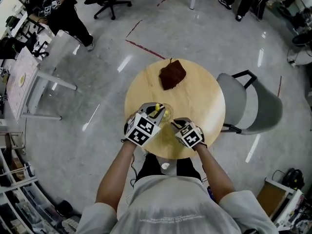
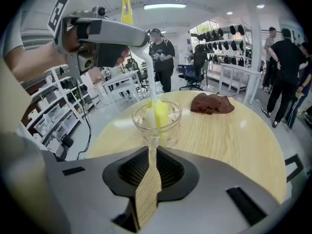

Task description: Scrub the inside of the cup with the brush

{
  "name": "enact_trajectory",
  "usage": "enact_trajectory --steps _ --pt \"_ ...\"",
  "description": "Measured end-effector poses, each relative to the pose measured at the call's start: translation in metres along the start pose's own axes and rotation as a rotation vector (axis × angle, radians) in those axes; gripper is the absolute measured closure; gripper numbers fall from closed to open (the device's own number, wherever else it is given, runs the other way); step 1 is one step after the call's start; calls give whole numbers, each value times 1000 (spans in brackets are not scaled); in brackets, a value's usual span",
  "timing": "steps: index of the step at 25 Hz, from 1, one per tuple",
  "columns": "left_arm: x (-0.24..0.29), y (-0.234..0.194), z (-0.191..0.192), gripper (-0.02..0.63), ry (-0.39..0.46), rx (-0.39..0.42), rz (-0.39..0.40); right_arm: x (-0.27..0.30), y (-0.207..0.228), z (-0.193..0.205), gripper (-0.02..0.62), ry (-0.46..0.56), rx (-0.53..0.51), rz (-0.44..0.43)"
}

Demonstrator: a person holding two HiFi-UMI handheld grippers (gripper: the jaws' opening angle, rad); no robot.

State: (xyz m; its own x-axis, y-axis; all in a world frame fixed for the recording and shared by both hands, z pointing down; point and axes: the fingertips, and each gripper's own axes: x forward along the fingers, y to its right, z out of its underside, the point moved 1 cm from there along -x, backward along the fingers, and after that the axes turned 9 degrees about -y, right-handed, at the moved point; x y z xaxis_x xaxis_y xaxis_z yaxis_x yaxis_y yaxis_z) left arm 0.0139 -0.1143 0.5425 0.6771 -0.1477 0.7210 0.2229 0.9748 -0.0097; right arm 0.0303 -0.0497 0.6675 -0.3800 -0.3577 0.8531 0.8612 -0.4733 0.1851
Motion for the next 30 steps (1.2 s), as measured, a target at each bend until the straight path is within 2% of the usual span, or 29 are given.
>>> enact_trajectory --steps 3,6,12,15,18,24,27,30 --pt "-3 10 6 560 -76 40 39 2 0 2 522 -6 -12 12" --pt "-5 15 9 560 -104 19 98 3 -1 -1 522 -6 -8 18" --pt "-9 8 0 560 -28 -100 127 4 -5 -4 522 -13 -13 15" --pt "-6 0 -5 560 38 -171 91 3 -3 -4 522 -12 -13 12" --pt "-4 -7 -10 561 102 -189 32 4 -2 -2 522 -21 -21 15" --pt "-3 -8 -17 561 185 -147 -65 4 -1 1 522 -17 -13 16" --pt "0 -6 -12 560 163 -79 -90 5 0 2 522 -16 -11 16" --pt "5 -2 -4 559 107 -18 -90 4 0 1 522 -7 -8 11"
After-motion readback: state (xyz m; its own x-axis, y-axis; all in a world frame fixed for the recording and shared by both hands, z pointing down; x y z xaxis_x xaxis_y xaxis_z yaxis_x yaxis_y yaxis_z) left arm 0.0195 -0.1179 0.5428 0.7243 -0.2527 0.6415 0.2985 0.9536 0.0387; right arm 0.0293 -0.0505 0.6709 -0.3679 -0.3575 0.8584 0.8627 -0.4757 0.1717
